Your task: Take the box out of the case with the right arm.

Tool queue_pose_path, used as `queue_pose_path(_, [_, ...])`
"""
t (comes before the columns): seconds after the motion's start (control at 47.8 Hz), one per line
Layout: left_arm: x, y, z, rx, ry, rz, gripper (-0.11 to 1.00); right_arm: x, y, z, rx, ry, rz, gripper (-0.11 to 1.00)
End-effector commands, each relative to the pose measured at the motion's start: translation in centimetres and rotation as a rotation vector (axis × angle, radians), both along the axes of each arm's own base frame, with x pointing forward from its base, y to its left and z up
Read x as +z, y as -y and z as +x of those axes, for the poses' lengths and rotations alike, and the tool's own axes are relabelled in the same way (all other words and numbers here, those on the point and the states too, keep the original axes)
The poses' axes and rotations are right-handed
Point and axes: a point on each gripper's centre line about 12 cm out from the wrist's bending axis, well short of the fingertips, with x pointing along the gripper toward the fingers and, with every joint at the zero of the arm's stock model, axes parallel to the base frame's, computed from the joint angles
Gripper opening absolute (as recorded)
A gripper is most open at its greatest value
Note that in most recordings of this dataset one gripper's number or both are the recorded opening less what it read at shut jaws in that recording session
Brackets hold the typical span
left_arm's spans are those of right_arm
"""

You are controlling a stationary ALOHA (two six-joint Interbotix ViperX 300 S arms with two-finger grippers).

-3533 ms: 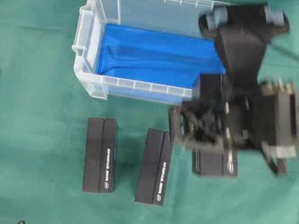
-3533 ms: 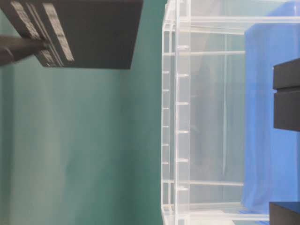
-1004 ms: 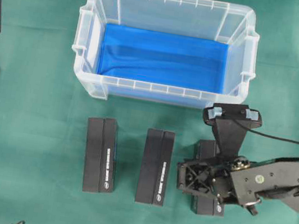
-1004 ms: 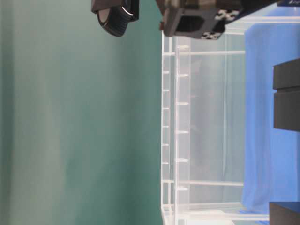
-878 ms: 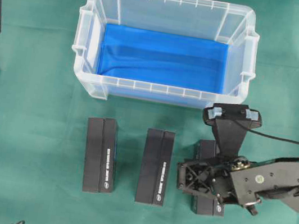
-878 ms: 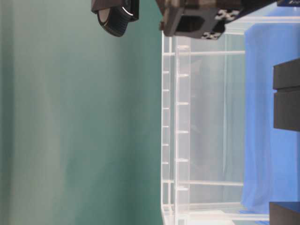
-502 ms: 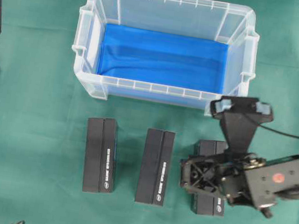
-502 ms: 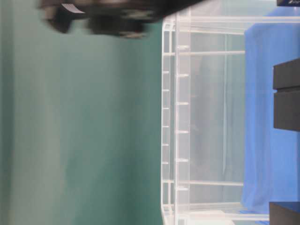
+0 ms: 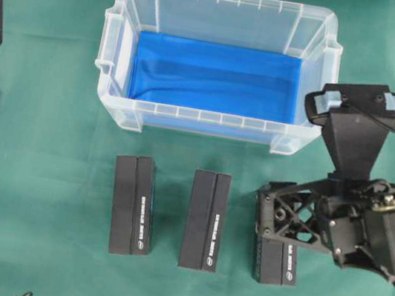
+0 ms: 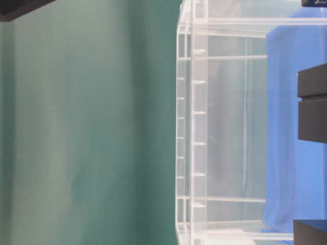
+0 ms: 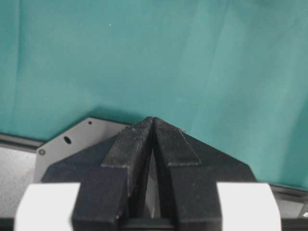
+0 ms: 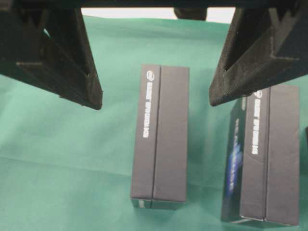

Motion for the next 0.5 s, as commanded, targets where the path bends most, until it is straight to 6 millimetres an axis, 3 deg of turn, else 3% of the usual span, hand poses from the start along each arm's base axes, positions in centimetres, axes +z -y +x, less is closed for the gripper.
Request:
queue_pose_path(0.0, [0.5,-0.1,0.1,0.006,0.019,0.001,0.08,1.4,0.2,-0.1,0.001,0.049,0.015,0.9])
queue_pose_path(0.167, [0.5,-0.1,0.1,0.011,0.019,-0.001,0.08,1.2,0.2,-1.3,-0.005,0.036,0.035,0.9])
queue_pose_path(0.481, [0.4,-0.1,0.1,0.012,0.017,-0.001,0.08,0.6,0.3,-7.6,-0.058,0.028,0.056,0.89])
